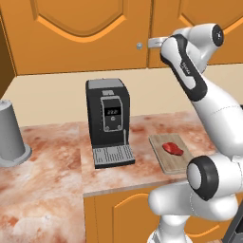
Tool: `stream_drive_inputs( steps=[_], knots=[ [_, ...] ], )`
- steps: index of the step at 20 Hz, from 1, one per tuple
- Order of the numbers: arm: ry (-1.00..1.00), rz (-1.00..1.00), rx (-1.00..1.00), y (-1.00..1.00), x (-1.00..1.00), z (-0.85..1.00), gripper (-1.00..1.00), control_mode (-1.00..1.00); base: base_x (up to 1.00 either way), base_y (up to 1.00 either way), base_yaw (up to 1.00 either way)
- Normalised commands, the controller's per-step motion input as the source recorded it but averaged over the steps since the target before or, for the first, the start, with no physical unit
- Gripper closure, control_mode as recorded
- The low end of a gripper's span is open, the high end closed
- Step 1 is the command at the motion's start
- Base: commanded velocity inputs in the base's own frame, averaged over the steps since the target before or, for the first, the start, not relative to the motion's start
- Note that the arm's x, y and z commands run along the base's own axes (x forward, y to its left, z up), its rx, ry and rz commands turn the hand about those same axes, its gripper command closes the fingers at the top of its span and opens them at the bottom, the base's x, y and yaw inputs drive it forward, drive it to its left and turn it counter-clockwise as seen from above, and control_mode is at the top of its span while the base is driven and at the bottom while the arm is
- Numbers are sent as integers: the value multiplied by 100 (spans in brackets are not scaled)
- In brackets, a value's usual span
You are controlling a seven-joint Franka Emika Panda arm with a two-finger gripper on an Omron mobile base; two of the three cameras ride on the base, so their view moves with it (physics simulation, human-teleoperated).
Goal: Open the cabinet, retrieve the rolling pin, and place it next to the meat on the cutting board to prepare for tenderizing.
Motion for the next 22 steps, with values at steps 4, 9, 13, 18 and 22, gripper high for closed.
stream_drive_inputs(
  steps=[4,9,13,18,22],
  knots=[
    [-1,1,2,15,-44,0,100,-100,0,0,0],
    [0,0,4,5,-66,0,100,-100,0,0,0],
    [0,0,1,0,-80,0,100,-100,0,0,0],
    [0,0,3,0,-90,-2,100,-100,0,0,0],
    [-1,0,6,0,-89,-7,100,-100,0,0,0]
  ],
)
